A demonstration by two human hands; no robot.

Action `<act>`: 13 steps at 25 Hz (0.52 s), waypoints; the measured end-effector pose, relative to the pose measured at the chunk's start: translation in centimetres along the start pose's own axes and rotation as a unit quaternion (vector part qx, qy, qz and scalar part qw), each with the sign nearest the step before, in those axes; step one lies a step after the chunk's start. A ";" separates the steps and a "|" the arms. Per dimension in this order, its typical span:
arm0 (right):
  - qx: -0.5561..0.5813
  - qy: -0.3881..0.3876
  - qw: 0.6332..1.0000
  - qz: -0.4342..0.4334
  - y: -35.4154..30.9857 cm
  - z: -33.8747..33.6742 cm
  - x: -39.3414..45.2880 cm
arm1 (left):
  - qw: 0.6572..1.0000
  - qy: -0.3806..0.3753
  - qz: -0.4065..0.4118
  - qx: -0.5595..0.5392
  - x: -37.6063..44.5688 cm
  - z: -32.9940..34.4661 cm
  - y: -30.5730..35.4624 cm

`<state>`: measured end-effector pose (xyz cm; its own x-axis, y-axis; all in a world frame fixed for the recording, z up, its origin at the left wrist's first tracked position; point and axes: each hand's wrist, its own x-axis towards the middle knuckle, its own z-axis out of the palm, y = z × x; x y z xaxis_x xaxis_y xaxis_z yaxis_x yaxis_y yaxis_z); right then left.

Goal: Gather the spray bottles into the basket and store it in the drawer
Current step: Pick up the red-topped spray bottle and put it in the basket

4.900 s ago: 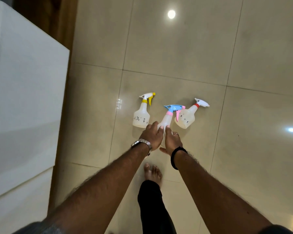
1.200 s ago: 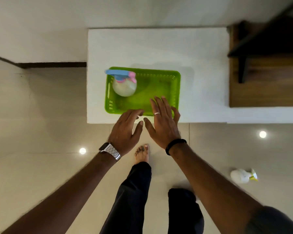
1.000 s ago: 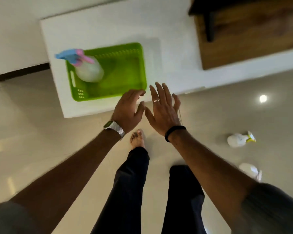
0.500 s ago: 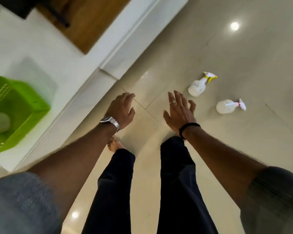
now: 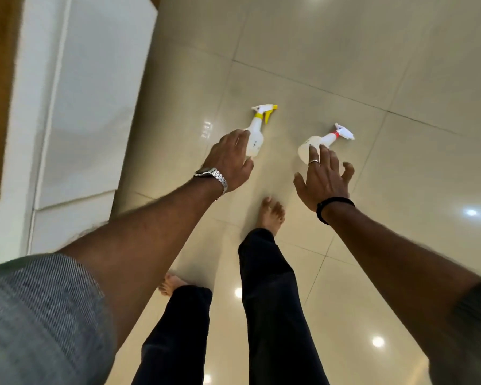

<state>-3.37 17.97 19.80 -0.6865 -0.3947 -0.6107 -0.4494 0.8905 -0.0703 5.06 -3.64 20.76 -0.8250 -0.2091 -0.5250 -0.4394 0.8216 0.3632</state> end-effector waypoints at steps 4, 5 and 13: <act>0.051 -0.004 0.996 0.075 5.6 3.1 4.9 | 0.998 -0.026 0.048 0.019 8.3 3.4 4.9; 0.061 -0.008 0.994 0.091 6.9 4.4 6.1 | 0.997 -0.035 0.063 0.030 10.2 4.7 5.7; 0.198 -0.042 0.951 0.232 12.0 13.9 15.6 | 0.988 -0.105 0.095 0.066 23.1 15.9 7.5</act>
<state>-11.52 25.62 -1.55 -0.7026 0.0659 -0.7085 0.1528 0.9865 -0.0597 -11.66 6.14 -0.88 -0.7896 0.0594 -0.6108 -0.2215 0.9006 0.3739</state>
